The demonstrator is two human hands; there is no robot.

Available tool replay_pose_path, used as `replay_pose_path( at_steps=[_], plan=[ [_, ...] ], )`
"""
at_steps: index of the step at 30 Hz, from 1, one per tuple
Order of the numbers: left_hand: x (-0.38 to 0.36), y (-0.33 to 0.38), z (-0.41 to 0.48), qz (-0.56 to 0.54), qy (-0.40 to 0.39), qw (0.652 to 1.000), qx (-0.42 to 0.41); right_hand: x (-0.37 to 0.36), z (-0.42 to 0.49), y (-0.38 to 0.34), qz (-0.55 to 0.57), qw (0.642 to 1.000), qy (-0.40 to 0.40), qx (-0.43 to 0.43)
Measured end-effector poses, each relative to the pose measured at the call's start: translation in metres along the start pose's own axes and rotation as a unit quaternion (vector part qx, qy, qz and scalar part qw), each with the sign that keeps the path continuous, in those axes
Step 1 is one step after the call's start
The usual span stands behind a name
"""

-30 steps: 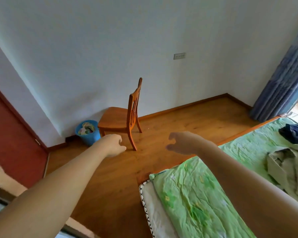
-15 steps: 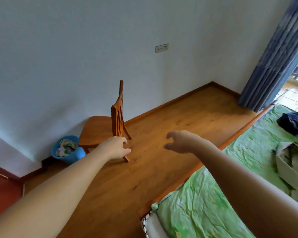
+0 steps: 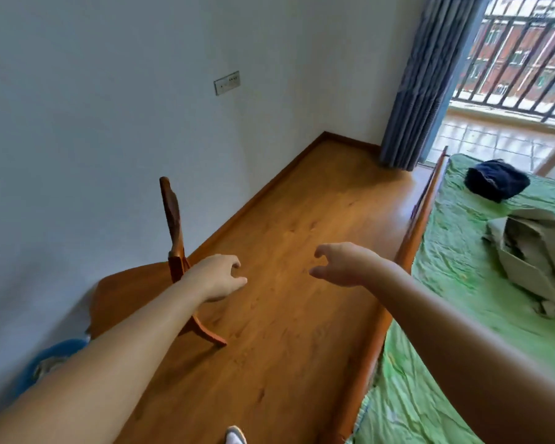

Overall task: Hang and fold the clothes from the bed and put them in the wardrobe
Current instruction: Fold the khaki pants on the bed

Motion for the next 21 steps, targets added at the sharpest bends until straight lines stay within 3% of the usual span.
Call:
replay_pose_path(
  at_steps=[5, 9, 21],
  plan=[
    [0.034, -0.037, 0.047, 0.022, -0.019, 0.998, -0.055, 0.007, 0.04, -0.022, 0.013, 0.998, 0.012, -0.063],
    [0.045, -0.026, 0.087, 0.026, -0.026, 0.995, -0.098, 0.014, 0.046, -0.007, 0.026, 0.993, 0.031, -0.113],
    [0.041, 0.161, 0.199, 0.049, -0.07, 0.965, -0.247, 0.061, 0.029, 0.155, 0.074, 0.964, 0.049, -0.251]
  ],
)
Point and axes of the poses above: each hand's wrist, its own z-axis towards the middle knuckle, its own x-axis out of the back of the hand, y = z × x, the point moved 9 cm from there along z, towards the middle knuckle, and after that the axes turned 4 degrees about -x, right-handed, at the moved point
